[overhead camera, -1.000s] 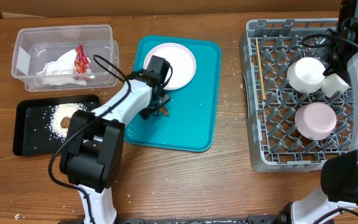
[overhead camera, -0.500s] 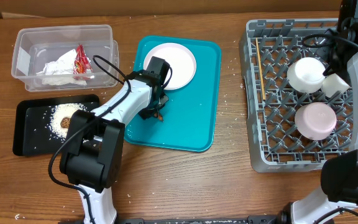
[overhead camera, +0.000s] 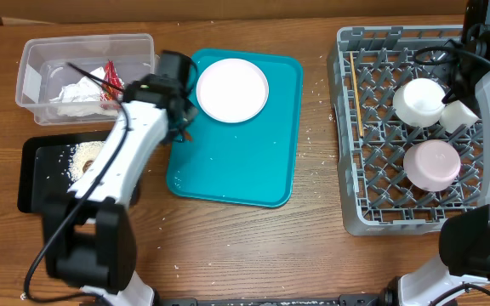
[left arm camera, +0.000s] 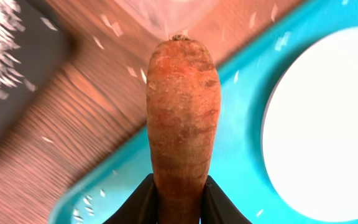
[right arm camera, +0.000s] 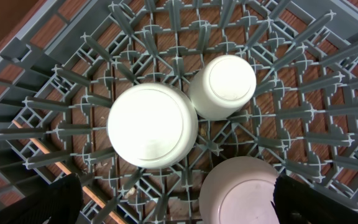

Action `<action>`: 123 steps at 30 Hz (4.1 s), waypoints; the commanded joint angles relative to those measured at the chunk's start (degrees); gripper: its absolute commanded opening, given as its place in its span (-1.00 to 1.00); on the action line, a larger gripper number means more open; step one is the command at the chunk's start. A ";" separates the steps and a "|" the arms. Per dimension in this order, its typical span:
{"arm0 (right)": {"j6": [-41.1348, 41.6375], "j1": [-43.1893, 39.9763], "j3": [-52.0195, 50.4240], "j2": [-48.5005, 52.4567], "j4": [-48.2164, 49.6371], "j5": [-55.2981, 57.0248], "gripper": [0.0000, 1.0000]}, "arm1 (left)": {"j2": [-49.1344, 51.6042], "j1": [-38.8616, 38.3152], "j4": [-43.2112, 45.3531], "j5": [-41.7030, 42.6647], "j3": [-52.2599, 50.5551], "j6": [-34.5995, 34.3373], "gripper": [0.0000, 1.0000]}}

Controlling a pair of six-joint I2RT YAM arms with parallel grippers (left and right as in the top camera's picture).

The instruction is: Sort waste into correct bins and load items into the dishwasher

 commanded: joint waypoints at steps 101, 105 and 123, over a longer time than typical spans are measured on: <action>0.24 -0.11 0.37 -1.01 0.31 0.37 1.00 | 4.52 -5.01 -1.77 15.30 -8.57 34.12 -0.92; 0.24 -0.11 0.39 -1.01 0.31 0.37 1.00 | 6.16 -5.57 -3.06 15.32 -8.57 34.07 -0.92; 0.24 -0.11 0.39 -1.01 0.31 0.37 1.00 | 6.56 -7.96 -6.75 15.10 -15.32 33.40 -0.92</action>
